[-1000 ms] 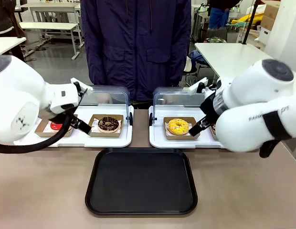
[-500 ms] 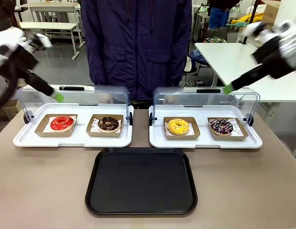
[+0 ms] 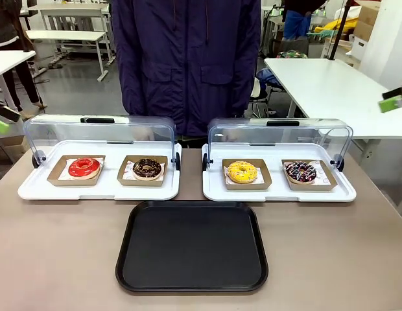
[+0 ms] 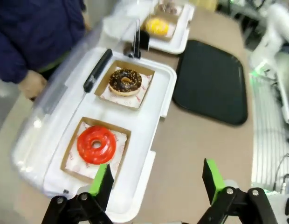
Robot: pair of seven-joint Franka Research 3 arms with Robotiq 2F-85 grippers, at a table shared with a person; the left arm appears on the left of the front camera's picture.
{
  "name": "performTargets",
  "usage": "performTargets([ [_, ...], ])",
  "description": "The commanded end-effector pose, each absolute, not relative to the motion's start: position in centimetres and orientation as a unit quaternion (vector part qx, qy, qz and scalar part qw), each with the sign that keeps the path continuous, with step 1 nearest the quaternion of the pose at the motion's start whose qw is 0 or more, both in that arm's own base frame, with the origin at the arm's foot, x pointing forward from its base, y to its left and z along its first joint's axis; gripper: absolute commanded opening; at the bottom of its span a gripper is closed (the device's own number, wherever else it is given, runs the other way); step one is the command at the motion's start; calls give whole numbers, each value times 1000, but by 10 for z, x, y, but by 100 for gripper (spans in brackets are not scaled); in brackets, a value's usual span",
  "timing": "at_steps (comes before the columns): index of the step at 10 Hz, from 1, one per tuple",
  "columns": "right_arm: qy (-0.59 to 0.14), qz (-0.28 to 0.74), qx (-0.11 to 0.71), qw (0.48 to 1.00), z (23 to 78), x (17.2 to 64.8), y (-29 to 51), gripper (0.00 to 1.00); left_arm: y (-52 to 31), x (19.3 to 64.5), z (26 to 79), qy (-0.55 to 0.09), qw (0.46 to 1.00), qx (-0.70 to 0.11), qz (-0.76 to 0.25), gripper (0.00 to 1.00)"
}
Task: Move the third donut from the left to the tray.
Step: Pick up the Paper togo box containing the Donut indicated by the person and place it on the Handle tray.
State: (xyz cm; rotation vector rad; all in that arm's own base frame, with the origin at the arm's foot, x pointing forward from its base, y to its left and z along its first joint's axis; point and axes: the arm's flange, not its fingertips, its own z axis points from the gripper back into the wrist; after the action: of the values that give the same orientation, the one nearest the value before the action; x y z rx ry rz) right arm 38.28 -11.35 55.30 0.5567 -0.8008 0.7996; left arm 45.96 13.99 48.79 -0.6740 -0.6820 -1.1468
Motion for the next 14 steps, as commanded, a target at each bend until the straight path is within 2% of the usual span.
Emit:
performTargets([
  [1, -380, 395, 289, 785, 541, 396, -148, 100, 162, 475, 477, -344, 700, -338, -527, 100],
  [3, -396, 398, 281, 779, 526, 394, -159, 100, 166, 463, 471, -371, 687, -330, -530, 100],
  [4, -369, 364, 222, 826, 522, 389, -137, 100, 144, 454, 480, -377, 705, -314, -512, 100],
  [5, -391, 389, 283, 785, 529, 385, -160, 100, 176, 461, 465, -357, 702, -328, -522, 100],
  [7, -391, 389, 283, 785, 529, 385, -160, 100, 176, 461, 465, -357, 702, -328, -522, 100],
  [8, -376, 378, 273, 801, 521, 389, -157, 100, 170, 461, 468, -360, 702, -324, -522, 100],
  [9, -393, 372, 276, 794, 518, 402, -177, 100, 192, 475, 460, -366, 698, -337, -515, 100],
  [10, -411, 382, 274, 782, 515, 404, -189, 100, 209, 482, 451, -366, 672, -373, -524, 100],
  [14, -431, 386, 297, 760, 505, 409, -210, 100, 256, 491, 436, -397, 640, -403, -520, 100],
])
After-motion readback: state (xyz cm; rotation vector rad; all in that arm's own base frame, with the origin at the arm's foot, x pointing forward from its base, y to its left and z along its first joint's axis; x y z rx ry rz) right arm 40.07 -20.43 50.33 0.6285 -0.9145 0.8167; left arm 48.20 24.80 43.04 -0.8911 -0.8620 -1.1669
